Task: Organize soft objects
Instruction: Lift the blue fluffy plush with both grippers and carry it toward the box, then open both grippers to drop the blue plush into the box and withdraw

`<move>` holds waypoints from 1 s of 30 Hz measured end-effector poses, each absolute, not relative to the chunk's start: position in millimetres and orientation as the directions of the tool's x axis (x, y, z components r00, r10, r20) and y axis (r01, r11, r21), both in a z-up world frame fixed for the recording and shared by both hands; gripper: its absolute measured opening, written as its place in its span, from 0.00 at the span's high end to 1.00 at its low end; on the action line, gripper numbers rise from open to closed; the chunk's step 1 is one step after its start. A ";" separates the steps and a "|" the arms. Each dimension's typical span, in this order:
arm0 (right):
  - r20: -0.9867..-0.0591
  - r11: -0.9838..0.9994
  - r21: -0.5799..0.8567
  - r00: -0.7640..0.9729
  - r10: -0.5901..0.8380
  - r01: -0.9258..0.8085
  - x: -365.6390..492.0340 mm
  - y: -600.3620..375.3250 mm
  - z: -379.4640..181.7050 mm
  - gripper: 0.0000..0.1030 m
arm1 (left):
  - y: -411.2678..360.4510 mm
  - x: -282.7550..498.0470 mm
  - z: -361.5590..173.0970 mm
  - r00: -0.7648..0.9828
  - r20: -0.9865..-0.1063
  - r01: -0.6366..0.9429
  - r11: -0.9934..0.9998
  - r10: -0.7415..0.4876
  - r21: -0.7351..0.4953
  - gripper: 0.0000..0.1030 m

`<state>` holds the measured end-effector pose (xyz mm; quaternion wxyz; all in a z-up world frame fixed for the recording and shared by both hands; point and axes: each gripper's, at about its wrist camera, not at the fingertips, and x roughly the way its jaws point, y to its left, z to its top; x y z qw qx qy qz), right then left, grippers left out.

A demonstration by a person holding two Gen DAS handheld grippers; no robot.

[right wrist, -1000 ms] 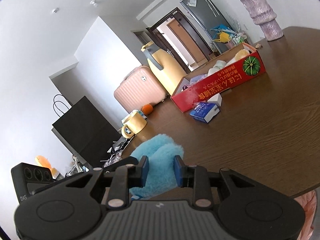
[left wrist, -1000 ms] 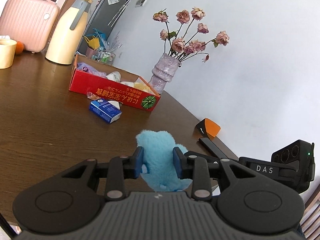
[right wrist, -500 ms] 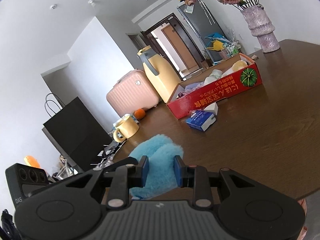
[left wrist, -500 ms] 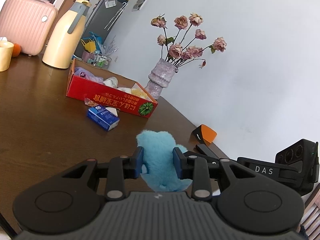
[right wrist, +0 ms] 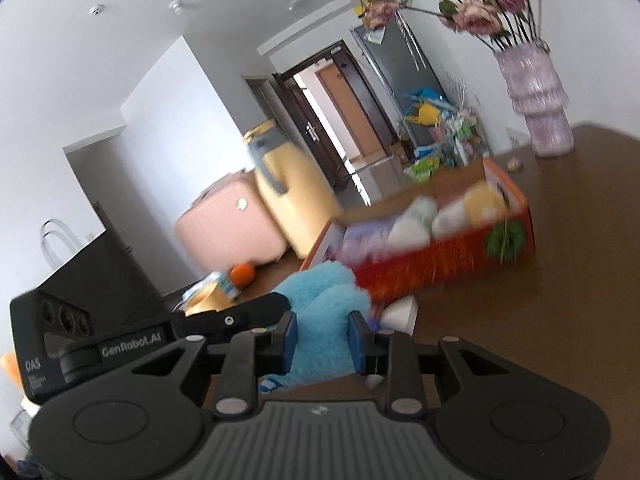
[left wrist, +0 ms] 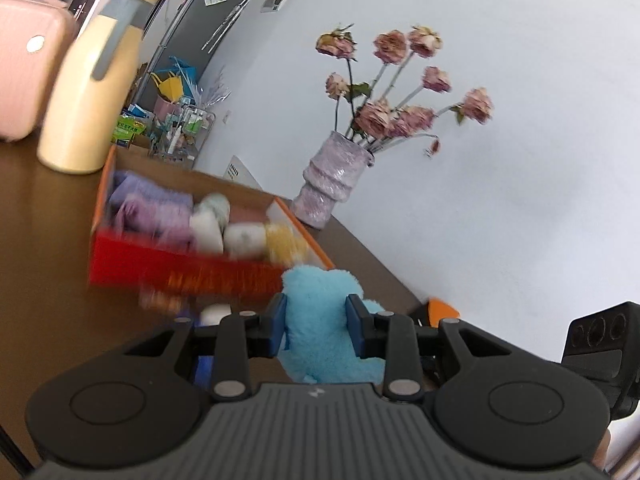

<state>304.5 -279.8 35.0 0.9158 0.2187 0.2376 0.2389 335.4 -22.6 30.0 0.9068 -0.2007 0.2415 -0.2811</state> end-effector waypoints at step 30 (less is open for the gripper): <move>-0.394 0.946 0.231 0.868 0.303 -0.226 466.9 -302.6 58.9 0.64 | -68.0 502.5 30.5 0.712 -0.493 0.353 0.862 -0.500 -0.363 0.68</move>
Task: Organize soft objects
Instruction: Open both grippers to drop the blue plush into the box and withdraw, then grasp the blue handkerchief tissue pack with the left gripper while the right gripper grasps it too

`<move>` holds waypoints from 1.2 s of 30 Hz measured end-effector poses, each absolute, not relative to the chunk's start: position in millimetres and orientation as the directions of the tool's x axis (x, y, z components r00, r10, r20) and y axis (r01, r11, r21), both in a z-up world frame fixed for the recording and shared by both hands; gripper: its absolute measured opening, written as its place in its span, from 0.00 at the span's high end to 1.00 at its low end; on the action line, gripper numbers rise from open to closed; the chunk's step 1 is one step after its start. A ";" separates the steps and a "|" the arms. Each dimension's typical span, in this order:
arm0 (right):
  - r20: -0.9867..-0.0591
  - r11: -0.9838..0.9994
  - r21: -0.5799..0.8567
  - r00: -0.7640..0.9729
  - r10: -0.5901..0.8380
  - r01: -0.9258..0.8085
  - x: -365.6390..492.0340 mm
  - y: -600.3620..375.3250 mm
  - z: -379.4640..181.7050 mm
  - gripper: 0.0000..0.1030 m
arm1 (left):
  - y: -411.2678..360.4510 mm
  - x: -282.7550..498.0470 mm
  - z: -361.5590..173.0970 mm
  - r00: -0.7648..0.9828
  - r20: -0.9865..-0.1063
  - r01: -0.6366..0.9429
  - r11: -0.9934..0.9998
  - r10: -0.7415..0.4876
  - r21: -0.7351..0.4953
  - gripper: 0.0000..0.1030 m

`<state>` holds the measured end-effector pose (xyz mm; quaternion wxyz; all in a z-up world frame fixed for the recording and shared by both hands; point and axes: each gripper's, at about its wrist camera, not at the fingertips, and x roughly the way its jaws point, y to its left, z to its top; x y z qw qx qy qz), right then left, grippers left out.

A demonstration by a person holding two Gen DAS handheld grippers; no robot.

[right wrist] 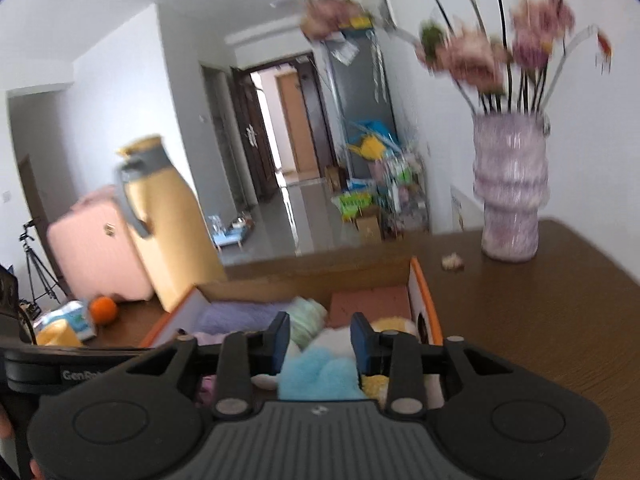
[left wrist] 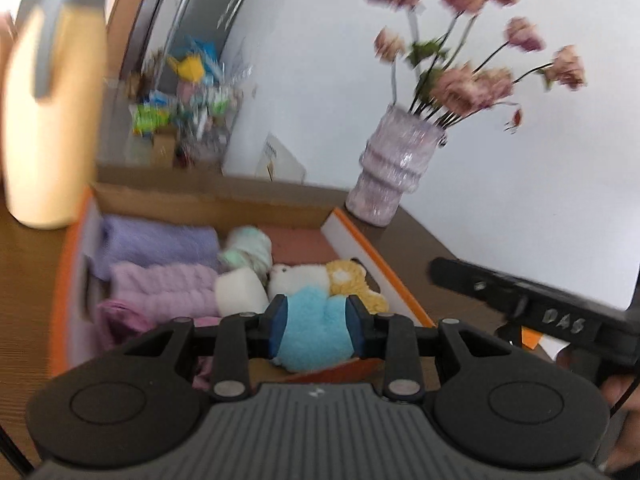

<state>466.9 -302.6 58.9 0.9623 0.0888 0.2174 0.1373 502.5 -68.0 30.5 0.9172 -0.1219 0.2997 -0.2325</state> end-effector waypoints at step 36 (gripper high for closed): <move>-0.440 0.916 0.284 0.810 0.387 -0.283 189.4 -258.3 -33.0 0.35 | 17.1 195.8 -21.4 0.859 -0.453 0.201 0.971 -0.239 -0.132 0.46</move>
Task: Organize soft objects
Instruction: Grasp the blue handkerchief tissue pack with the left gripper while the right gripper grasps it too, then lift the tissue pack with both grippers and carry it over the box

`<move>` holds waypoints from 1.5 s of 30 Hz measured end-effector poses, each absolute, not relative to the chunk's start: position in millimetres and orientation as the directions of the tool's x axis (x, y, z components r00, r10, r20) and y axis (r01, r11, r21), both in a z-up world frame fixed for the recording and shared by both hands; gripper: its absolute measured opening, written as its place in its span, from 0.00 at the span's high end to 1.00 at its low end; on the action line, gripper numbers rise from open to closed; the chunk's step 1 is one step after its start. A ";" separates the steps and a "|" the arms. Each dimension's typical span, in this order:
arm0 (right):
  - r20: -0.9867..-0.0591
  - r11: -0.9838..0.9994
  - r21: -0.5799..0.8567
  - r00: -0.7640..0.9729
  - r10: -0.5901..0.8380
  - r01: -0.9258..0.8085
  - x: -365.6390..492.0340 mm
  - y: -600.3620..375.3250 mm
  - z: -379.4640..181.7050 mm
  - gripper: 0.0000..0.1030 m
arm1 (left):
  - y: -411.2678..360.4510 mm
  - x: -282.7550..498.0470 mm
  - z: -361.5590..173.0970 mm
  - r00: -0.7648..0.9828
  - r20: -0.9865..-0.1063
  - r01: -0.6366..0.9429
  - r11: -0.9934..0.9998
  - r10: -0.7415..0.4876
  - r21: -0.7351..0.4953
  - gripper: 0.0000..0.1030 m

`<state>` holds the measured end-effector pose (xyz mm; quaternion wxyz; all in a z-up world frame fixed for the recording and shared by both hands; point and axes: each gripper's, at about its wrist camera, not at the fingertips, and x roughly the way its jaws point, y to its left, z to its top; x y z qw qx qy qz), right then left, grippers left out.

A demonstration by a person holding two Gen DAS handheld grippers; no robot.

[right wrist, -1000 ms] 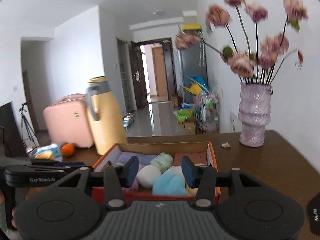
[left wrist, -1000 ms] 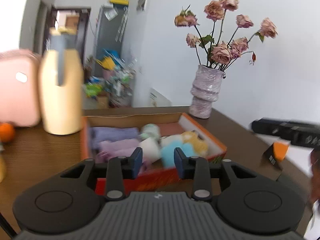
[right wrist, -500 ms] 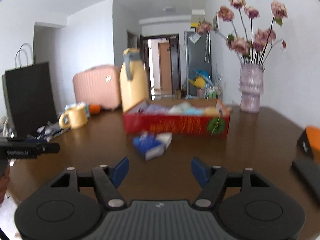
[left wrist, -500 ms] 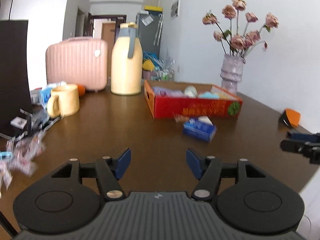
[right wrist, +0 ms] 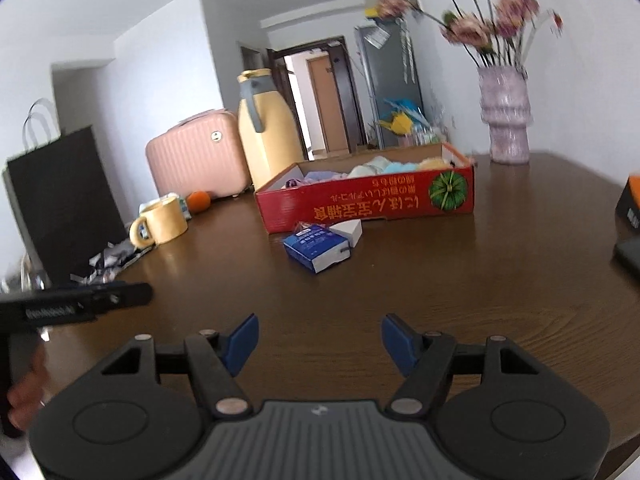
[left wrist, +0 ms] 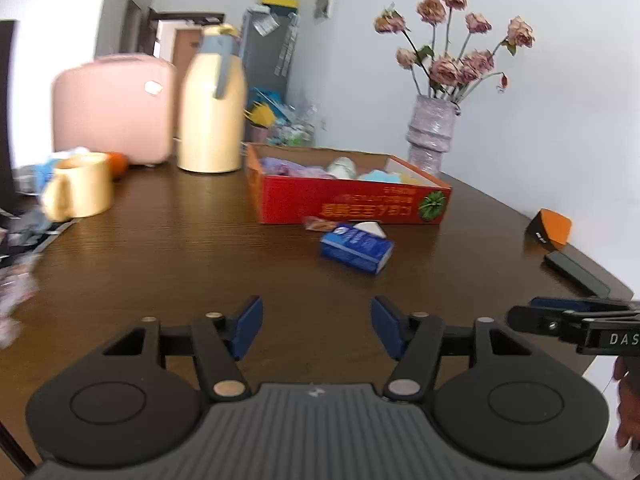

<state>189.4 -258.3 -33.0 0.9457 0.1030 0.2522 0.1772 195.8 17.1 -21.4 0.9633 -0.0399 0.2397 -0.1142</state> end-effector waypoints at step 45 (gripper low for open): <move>-0.432 0.802 0.543 0.736 0.521 -0.249 290.9 -246.6 -66.2 0.76 | -1.8 302.3 -67.6 0.708 -0.500 0.216 0.827 -0.498 -0.519 0.74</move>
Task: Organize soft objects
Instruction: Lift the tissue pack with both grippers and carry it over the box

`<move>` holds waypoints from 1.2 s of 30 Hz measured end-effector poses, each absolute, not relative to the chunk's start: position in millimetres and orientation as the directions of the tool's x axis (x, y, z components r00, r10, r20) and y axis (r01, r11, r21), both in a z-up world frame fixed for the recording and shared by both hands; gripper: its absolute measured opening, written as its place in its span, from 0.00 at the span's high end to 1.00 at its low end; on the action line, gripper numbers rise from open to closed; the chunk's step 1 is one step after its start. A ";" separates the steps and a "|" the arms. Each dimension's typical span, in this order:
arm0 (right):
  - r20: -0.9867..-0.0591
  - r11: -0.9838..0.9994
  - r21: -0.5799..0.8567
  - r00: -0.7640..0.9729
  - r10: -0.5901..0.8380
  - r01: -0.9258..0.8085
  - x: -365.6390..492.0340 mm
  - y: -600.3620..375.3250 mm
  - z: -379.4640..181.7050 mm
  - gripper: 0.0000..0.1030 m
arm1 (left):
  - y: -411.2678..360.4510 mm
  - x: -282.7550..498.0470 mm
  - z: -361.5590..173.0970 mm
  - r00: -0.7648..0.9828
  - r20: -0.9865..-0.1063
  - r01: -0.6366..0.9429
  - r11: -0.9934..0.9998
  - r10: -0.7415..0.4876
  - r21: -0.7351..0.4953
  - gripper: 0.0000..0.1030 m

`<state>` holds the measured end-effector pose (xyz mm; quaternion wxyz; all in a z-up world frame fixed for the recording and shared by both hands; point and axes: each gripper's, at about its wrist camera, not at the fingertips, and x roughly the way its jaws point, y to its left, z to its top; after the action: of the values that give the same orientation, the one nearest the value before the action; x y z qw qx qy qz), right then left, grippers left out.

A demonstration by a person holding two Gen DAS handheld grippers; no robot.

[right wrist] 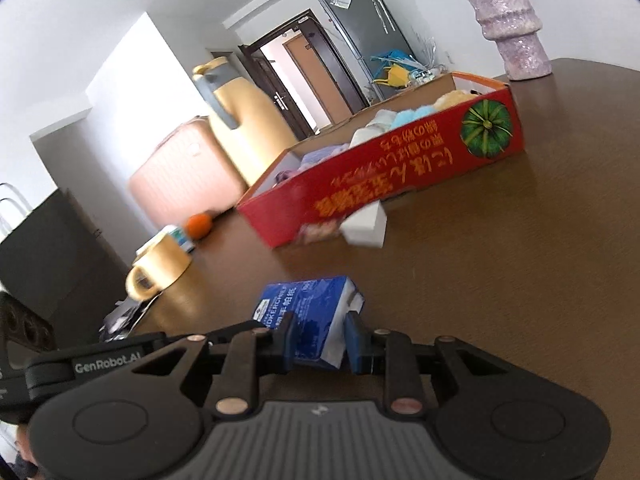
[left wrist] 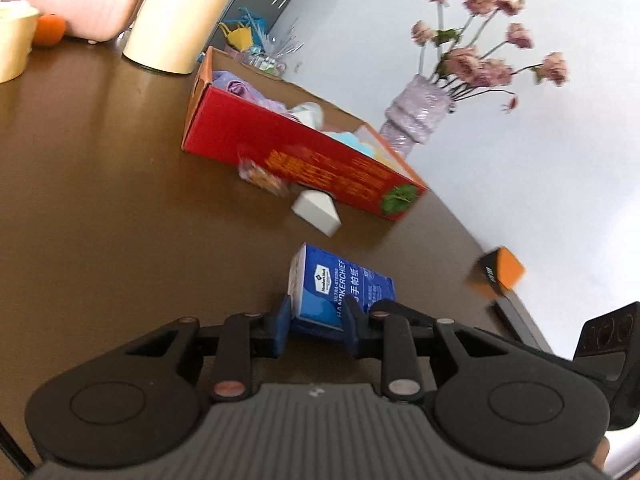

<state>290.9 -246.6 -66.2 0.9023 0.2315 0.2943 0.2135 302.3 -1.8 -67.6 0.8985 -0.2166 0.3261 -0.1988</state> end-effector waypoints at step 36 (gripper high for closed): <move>-0.329 0.860 0.390 0.823 0.463 -0.328 165.9 -247.3 -14.2 0.76 | -13.5 183.1 -23.0 0.760 -0.391 0.299 0.814 -0.519 -0.498 0.74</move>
<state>165.9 -247.3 -14.2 0.9411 0.1603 0.2107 0.2103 183.1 -13.5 -23.0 0.9149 -0.2078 0.2644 -0.2234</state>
